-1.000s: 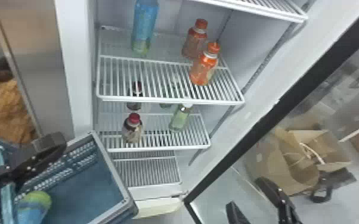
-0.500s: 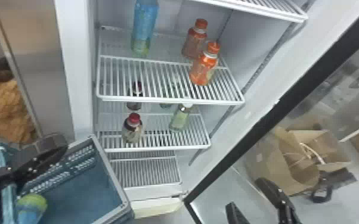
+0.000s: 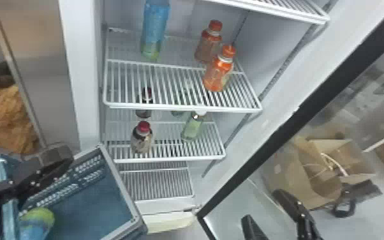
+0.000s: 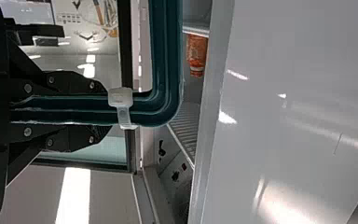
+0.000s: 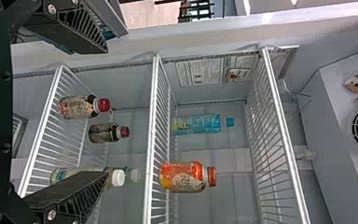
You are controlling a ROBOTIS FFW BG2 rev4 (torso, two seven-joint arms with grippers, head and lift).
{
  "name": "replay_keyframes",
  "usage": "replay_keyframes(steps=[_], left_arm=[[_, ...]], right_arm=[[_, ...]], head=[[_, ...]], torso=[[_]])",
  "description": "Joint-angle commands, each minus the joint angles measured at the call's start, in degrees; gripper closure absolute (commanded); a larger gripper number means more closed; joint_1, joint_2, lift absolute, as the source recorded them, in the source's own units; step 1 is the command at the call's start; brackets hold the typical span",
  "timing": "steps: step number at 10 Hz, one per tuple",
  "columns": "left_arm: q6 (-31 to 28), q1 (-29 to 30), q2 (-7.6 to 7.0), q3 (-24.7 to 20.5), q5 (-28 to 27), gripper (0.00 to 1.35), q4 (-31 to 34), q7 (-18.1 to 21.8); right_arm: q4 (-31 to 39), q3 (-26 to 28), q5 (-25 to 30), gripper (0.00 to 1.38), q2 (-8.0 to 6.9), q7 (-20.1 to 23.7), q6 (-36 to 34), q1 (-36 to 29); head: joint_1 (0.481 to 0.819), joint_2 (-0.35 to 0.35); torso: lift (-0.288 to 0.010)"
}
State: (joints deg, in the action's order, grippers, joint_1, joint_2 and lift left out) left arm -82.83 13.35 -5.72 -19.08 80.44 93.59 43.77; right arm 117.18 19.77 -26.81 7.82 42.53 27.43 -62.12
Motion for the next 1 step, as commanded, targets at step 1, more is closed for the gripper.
replay_keyframes(steps=[1], left_arm=[[0.0,0.1,0.09,0.0,0.0,1.2,0.0,0.0]], right_arm=[[0.0,-0.1,0.2,0.11,0.0,-0.1,-0.1,0.1]], head=[[0.695,-0.35]], torso=[[-0.01]])
